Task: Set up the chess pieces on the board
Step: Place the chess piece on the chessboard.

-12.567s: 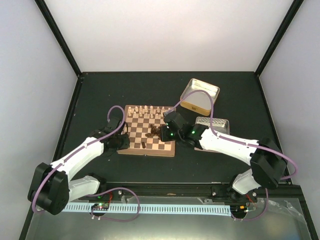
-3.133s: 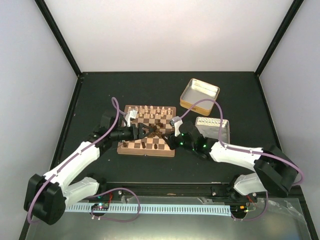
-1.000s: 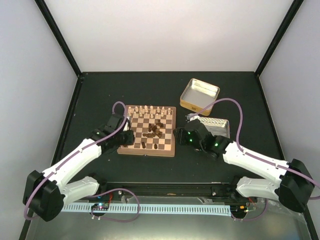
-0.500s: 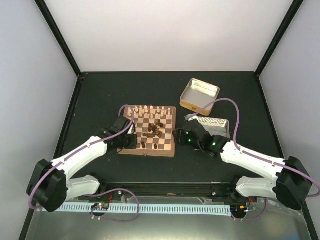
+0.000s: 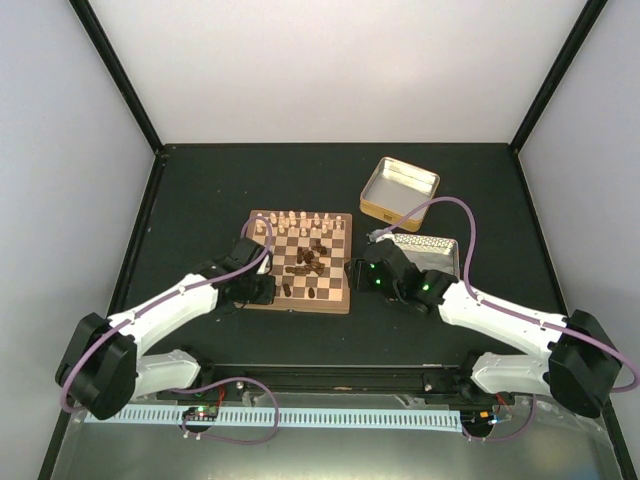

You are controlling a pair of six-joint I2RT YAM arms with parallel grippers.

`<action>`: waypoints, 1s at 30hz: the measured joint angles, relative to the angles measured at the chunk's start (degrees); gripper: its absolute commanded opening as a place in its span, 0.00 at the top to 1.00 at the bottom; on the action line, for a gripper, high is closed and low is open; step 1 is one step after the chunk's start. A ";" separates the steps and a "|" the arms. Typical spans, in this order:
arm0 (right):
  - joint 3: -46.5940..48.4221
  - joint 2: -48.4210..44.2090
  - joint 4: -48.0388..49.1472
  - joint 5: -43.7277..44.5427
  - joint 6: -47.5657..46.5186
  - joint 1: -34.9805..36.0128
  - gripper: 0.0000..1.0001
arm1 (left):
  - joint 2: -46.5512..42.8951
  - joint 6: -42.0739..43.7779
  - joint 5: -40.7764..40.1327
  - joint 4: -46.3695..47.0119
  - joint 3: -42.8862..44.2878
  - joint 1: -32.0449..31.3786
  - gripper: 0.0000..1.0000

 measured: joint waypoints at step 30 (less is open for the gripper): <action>0.00 0.87 0.00 -1.05 0.00 0.00 0.37 | 2.19 -0.26 0.02 1.73 0.74 0.00 0.79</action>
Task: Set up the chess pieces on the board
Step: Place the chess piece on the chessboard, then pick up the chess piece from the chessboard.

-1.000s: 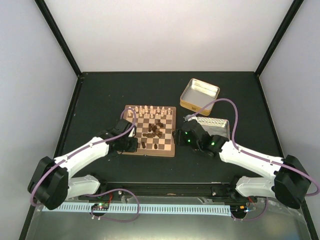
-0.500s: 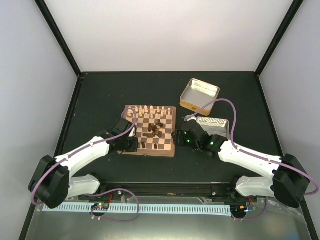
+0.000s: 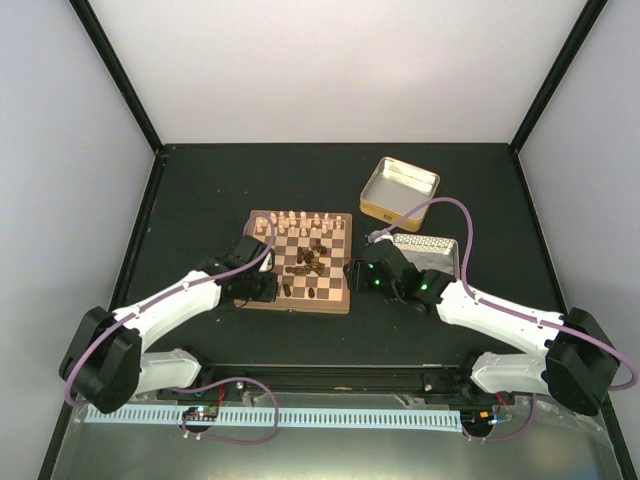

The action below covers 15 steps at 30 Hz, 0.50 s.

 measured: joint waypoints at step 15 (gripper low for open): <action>1.05 0.59 -0.35 -2.05 -0.87 0.00 0.38 | -3.63 -0.09 -2.49 -2.89 3.30 0.00 0.54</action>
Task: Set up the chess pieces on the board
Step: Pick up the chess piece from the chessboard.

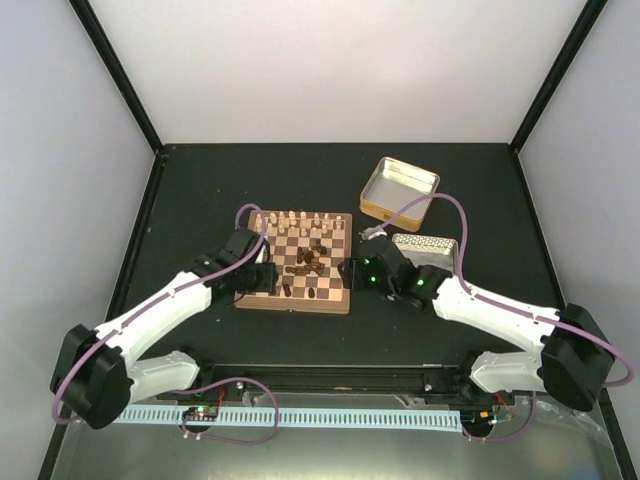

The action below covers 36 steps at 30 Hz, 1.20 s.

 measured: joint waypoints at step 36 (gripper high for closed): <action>31.41 38.60 -9.14 6.88 -11.41 -1.14 0.73 | -28.74 2.75 -7.72 10.16 -1.07 1.68 0.42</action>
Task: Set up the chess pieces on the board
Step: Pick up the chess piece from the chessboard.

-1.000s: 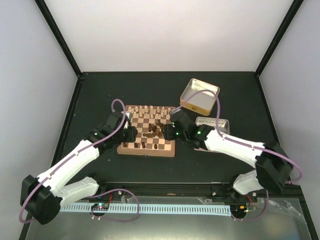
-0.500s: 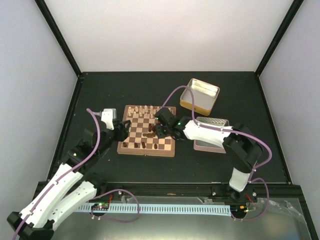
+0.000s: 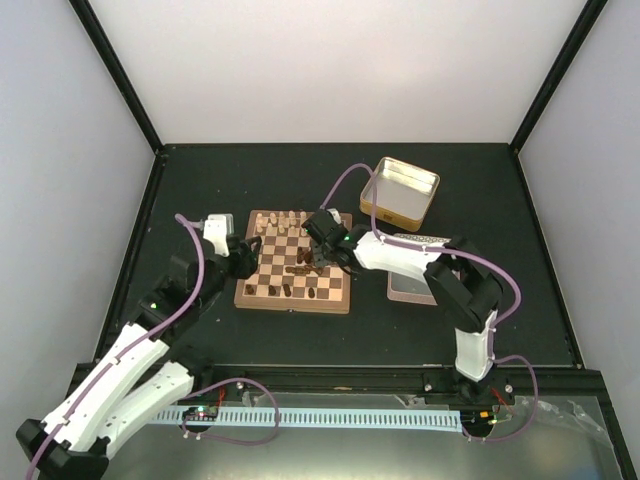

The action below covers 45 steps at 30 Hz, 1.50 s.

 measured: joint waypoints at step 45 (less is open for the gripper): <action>-17.07 -14.01 9.94 -10.71 -5.84 -0.31 0.93 | 6.08 -6.80 11.41 4.26 -4.72 0.28 0.39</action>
